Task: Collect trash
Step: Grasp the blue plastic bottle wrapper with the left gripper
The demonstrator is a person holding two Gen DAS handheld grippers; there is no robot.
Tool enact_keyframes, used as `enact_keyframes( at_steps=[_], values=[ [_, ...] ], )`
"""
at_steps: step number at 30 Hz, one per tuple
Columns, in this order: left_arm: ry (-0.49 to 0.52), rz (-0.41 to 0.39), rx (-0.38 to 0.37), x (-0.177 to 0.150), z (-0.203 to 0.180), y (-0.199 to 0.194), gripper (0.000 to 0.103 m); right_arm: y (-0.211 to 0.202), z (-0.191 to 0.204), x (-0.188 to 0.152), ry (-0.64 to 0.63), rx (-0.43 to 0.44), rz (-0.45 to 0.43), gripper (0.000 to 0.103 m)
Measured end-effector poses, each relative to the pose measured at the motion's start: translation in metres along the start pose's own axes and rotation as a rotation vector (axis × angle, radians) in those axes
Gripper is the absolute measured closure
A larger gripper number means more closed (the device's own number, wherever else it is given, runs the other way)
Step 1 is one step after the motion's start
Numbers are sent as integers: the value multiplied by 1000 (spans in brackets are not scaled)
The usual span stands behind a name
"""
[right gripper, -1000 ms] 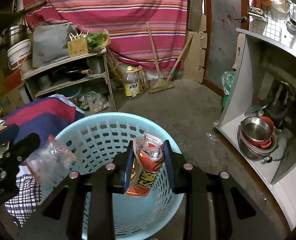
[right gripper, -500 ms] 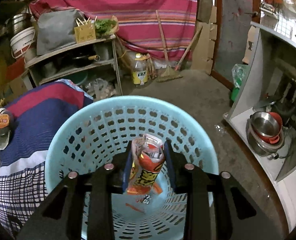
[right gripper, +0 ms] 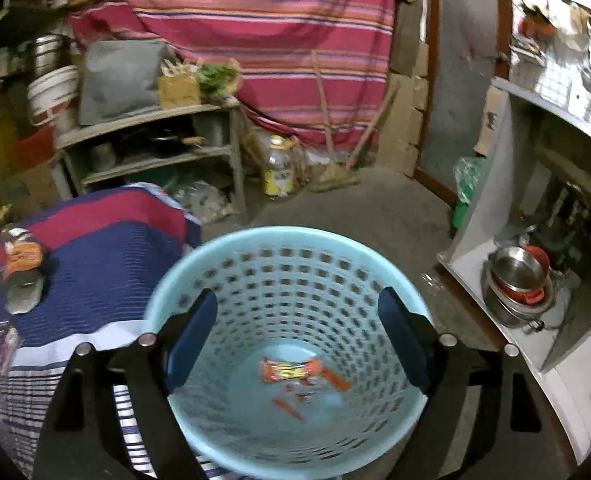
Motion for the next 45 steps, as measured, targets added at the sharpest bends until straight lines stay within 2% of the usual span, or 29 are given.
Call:
enact_keyframes(
  at_steps=[5, 13, 21, 27, 30, 40, 43, 45],
  values=[
    [-20, 5, 75, -18, 49, -12, 6, -31, 58, -11, -28, 96, -43, 19],
    [-74, 38, 162, -50, 123, -23, 6, -60, 154, -41, -97, 223, -28, 18],
    [-89, 71, 240, -79, 190, -26, 6, -66, 233, -77, -192, 275, 14, 18],
    [-149, 101, 267, -92, 231, -13, 6, -68, 269, -79, -231, 287, 4, 18],
    [-186, 121, 253, -96, 245, 0, 6, -63, 282, -81, -242, 290, 9, 18],
    [-160, 146, 238, -71, 256, 44, 6, -36, 306, -82, -246, 295, 32, 18],
    [-132, 166, 218, -65, 251, 58, 17, -28, 311, -84, -260, 292, 44, 18],
    [-107, 188, 205, -64, 246, 67, 30, -23, 313, -84, -265, 290, 47, 18]
  ],
)
Point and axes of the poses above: each gripper's, at about its wrist camera, not at the fingertips, and y roughly the way its jaws point, z to its left, x to its top, the point moved 8 cm from there along y, roughly the way its jaws point, and after that the axes turned 5 degrees about y, right-handed, at the moved point
